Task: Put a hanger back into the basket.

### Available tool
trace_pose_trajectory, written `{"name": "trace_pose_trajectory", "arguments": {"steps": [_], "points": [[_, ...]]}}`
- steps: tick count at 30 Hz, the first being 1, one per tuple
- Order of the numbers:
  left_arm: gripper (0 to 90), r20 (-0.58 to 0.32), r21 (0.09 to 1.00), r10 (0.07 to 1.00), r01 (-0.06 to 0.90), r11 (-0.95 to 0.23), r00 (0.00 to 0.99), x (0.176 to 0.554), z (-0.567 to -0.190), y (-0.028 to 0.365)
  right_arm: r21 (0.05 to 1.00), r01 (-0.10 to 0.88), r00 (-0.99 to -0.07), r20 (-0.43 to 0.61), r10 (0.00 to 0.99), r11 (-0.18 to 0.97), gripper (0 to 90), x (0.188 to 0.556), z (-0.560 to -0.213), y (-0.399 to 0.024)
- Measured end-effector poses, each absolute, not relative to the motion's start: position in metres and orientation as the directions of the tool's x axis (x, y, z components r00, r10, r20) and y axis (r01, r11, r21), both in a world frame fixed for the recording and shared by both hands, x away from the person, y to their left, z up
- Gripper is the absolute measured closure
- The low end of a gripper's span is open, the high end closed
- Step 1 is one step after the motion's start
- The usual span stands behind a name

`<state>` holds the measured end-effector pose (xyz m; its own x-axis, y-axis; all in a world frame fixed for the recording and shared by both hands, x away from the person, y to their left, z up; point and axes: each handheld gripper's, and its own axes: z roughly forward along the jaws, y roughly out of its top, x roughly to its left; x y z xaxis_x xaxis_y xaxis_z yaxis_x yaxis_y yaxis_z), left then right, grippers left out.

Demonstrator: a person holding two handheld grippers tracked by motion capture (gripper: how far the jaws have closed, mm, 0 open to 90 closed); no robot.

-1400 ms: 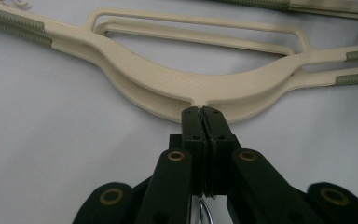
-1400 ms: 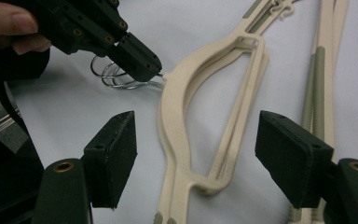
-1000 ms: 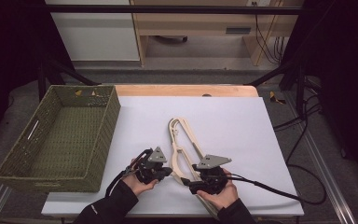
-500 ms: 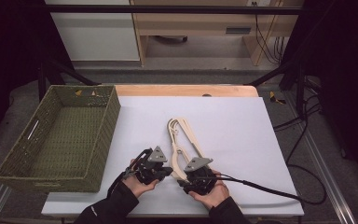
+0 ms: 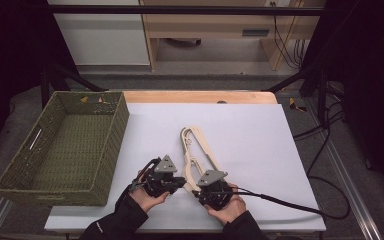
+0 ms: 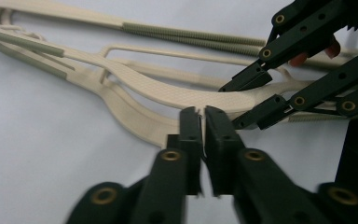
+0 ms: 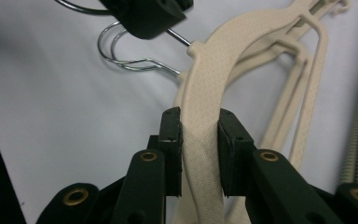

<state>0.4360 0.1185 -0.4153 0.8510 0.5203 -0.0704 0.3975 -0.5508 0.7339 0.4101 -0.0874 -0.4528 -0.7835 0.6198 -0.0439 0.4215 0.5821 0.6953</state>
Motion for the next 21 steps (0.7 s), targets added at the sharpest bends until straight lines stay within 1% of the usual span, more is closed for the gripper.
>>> {"name": "trace_pose_trajectory", "arguments": {"steps": [2, 3, 4, 5, 7, 9, 11, 14, 21], "points": [[64.5, -0.074, 0.751, 0.525, 0.394, -0.529, 0.848, 0.436, -0.411, 0.122, 0.697, 0.416, -0.778, -0.059, 0.625, 0.584, 74.7, 0.410, -0.449, -0.090], [57.8, -0.078, 0.790, 0.534, 0.380, -0.482, 0.842, 0.435, -0.402, 0.129, 0.700, 0.415, -0.772, -0.068, 0.632, 0.582, 74.9, 0.410, -0.447, -0.091], [50.9, -0.072, 0.807, 0.540, 0.367, -0.462, 0.839, 0.434, -0.398, 0.133, 0.703, 0.414, -0.770, -0.068, 0.634, 0.578, 75.1, 0.410, -0.445, -0.093], [46.5, -0.072, 0.807, 0.540, 0.367, -0.462, 0.839, 0.434, -0.398, 0.133, 0.702, 0.408, -0.770, -0.078, 0.633, 0.583, 75.3, 0.410, -0.443, -0.095], [38.9, -0.052, 0.847, 0.554, 0.330, -0.417, 0.831, 0.431, -0.384, 0.144, 0.709, 0.406, -0.759, -0.089, 0.644, 0.576, 75.8, 0.410, -0.438, -0.099], [30.2, -0.058, 0.871, 0.556, 0.315, -0.378, 0.829, 0.430, -0.378, 0.151, 0.716, 0.401, -0.743, -0.110, 0.660, 0.571, 76.3, 0.411, -0.433, -0.103], [25.3, -0.062, 0.878, 0.557, 0.311, -0.365, 0.828, 0.430, -0.375, 0.155, 0.717, 0.397, -0.734, -0.127, 0.667, 0.573, 77.2, 0.411, -0.428, -0.108], [18.9, -0.048, 0.895, 0.586, 0.295, -0.334, 0.809, 0.431, -0.368, 0.167, 0.737, 0.407, -0.711, -0.116, 0.694, 0.540, 78.4, 0.413, -0.421, -0.119], [11.1, -0.048, 0.898, 0.614, 0.304, -0.319, 0.788, 0.436, -0.371, 0.176, 0.757, 0.418, -0.649, -0.139, 0.748, 0.503, 81.9, 0.420, -0.406, -0.142]]}}
